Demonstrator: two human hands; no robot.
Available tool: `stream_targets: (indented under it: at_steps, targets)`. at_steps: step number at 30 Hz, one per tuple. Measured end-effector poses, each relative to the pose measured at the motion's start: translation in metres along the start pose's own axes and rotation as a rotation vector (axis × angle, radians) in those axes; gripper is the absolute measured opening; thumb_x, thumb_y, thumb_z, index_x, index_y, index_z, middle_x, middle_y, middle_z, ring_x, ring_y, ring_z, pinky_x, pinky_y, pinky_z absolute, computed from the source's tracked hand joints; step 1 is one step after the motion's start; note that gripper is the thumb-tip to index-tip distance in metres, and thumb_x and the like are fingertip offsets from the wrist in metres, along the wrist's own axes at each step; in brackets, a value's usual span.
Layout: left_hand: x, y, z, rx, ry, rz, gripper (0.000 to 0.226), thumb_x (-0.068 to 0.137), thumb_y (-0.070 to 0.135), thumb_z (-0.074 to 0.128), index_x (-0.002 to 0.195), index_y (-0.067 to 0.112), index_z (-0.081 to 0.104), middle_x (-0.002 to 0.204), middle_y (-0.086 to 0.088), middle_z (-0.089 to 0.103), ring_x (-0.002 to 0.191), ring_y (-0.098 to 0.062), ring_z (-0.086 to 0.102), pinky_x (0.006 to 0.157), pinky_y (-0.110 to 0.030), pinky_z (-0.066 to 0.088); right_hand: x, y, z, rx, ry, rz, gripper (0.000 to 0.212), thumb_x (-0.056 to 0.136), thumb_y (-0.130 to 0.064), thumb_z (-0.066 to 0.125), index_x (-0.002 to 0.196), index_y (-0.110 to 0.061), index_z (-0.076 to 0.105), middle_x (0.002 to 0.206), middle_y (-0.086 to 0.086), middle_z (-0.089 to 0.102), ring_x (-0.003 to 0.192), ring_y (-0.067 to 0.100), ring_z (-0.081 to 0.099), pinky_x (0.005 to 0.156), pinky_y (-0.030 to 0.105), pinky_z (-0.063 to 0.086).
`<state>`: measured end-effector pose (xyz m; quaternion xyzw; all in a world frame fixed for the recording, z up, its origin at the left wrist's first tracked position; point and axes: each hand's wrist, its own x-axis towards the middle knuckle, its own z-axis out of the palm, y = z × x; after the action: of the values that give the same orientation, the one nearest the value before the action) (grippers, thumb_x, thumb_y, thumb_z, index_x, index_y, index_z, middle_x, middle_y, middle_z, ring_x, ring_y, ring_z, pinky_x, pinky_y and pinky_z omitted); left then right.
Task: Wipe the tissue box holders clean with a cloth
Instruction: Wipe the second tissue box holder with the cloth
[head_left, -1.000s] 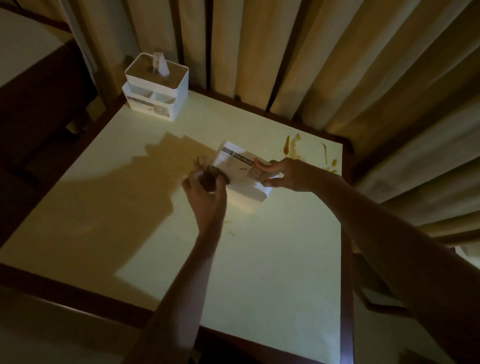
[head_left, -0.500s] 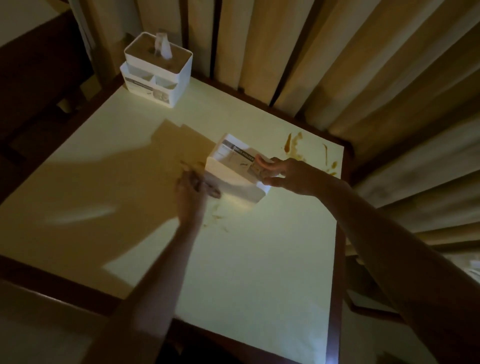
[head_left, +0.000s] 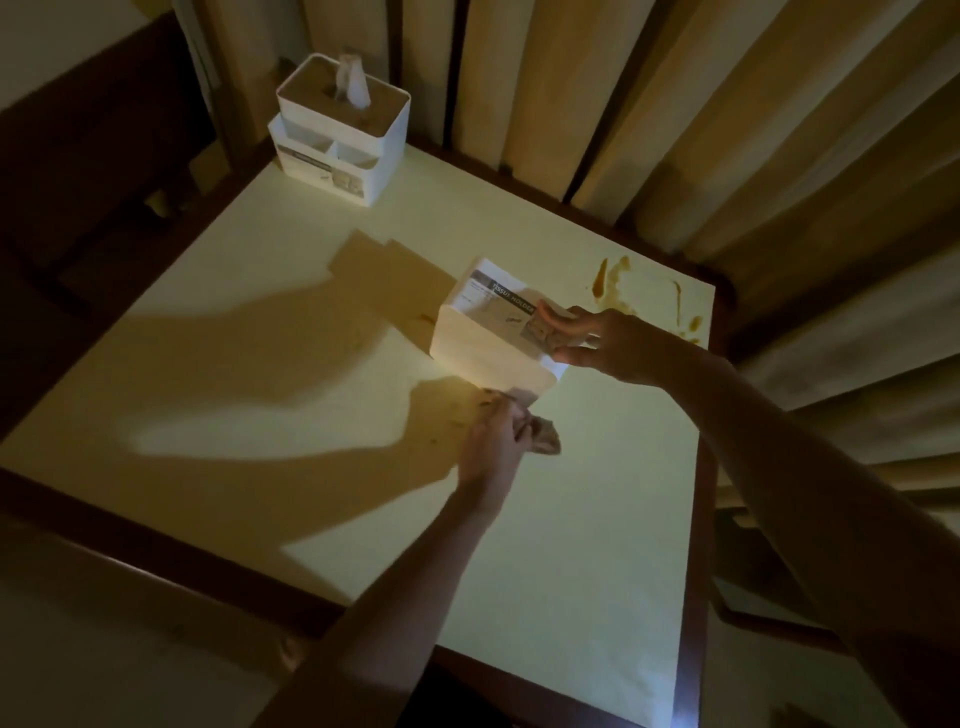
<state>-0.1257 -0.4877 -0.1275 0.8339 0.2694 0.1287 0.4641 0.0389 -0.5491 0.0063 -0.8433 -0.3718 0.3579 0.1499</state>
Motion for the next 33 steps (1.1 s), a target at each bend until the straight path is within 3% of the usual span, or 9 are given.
stream_targets:
  at_steps: [5, 8, 10, 12, 16, 21, 26, 29, 33]
  targets:
    - [0.032, -0.049, -0.076, 0.227, 0.166, 0.013, 0.024, 0.088, 0.035, 0.058, 0.083, 0.012, 0.063, 0.078, -0.005, 0.067, 0.070, -0.018, 0.060, 0.062, -0.024, 0.039, -0.002, -0.005, 0.001, 0.043, 0.022, 0.032, 0.056, 0.093, -0.032, 0.058, 0.144, -0.035, 0.035, 0.145, -0.007, 0.044, 0.131, 0.018, 0.044, 0.109, 0.035, 0.037]
    - [0.052, -0.075, -0.130, 0.438, 0.175, -0.189, 0.041, 0.081, 0.046, 0.065, 0.105, 0.013, 0.064, 0.108, -0.016, 0.062, 0.105, -0.035, 0.054, 0.087, -0.041, 0.041, -0.005, -0.009, 0.003, 0.030, 0.078, 0.056, 0.055, 0.093, -0.033, 0.058, 0.144, -0.031, 0.038, 0.147, -0.006, 0.042, 0.133, 0.019, 0.043, 0.102, 0.029, 0.034]
    - [0.055, -0.068, -0.151, 0.515, 0.222, -0.149, 0.049, 0.075, 0.047, 0.071, 0.112, 0.016, 0.062, 0.127, -0.018, 0.050, 0.124, -0.040, 0.037, 0.100, -0.053, 0.030, -0.009, -0.010, 0.008, 0.033, 0.108, 0.055, 0.057, 0.093, -0.030, 0.058, 0.145, -0.038, 0.034, 0.155, -0.003, 0.027, 0.140, 0.019, 0.031, 0.109, 0.036, 0.029]
    - [0.063, -0.043, -0.164, 0.416, 0.194, -0.106, 0.043, 0.084, 0.037, 0.065, 0.122, 0.018, 0.057, 0.142, -0.016, 0.036, 0.134, -0.035, 0.024, 0.107, -0.050, 0.021, -0.015, -0.010, 0.015, 0.140, 0.171, 0.046, 0.063, 0.093, -0.023, 0.059, 0.145, -0.042, 0.029, 0.160, 0.002, 0.011, 0.143, 0.024, 0.023, 0.112, 0.045, 0.031]
    - [0.098, 0.020, -0.171, 0.117, -0.046, -0.030, 0.038, 0.088, 0.037, 0.062, 0.119, 0.016, 0.061, 0.126, -0.005, 0.058, 0.118, -0.022, 0.050, 0.095, -0.030, 0.038, -0.024, -0.018, 0.033, 0.338, 0.410, 0.151, 0.074, 0.089, -0.022, 0.065, 0.149, -0.034, 0.023, 0.160, 0.006, 0.005, 0.136, 0.028, 0.036, 0.107, 0.042, 0.037]
    - [0.126, 0.059, -0.175, 0.018, -0.347, -0.105, 0.038, 0.088, 0.039, 0.063, 0.108, 0.007, 0.069, 0.102, -0.004, 0.069, 0.096, -0.021, 0.064, 0.080, -0.028, 0.045, -0.025, -0.027, 0.053, 0.847, 0.506, 0.330, 0.054, 0.086, -0.030, 0.068, 0.135, -0.020, 0.049, 0.128, 0.010, 0.058, 0.093, 0.022, 0.060, 0.083, 0.033, 0.050]
    - [0.122, 0.051, -0.178, 0.030, -0.330, -0.052, 0.040, 0.084, 0.023, 0.071, 0.120, 0.007, 0.063, 0.115, -0.005, 0.068, 0.092, -0.010, 0.061, 0.075, -0.017, 0.043, -0.025, -0.039, 0.059, 0.985, 0.595, 0.310, 0.050, 0.084, -0.016, 0.071, 0.127, -0.010, 0.045, 0.102, 0.008, 0.064, 0.082, 0.019, 0.064, 0.078, 0.039, 0.055]
    - [0.104, 0.039, -0.182, 0.009, -0.284, -0.034, 0.039, 0.083, 0.021, 0.072, 0.119, 0.010, 0.065, 0.113, -0.001, 0.068, 0.093, -0.007, 0.059, 0.076, -0.016, 0.041, -0.030, -0.041, 0.074, 0.868, 0.628, 0.267, 0.044, 0.083, -0.014, 0.071, 0.116, -0.015, 0.042, 0.119, 0.016, 0.062, 0.107, 0.022, 0.062, 0.082, 0.046, 0.056]
    - [0.070, 0.015, -0.184, -0.060, -0.182, -0.026, 0.041, 0.074, 0.016, 0.080, 0.111, 0.006, 0.068, 0.106, -0.004, 0.069, 0.094, -0.013, 0.063, 0.084, -0.023, 0.049, -0.048, -0.048, 0.104, 0.656, 0.725, 0.226, 0.041, 0.086, -0.015, 0.069, 0.118, -0.020, 0.044, 0.119, 0.002, 0.059, 0.105, 0.015, 0.061, 0.061, 0.013, 0.050]
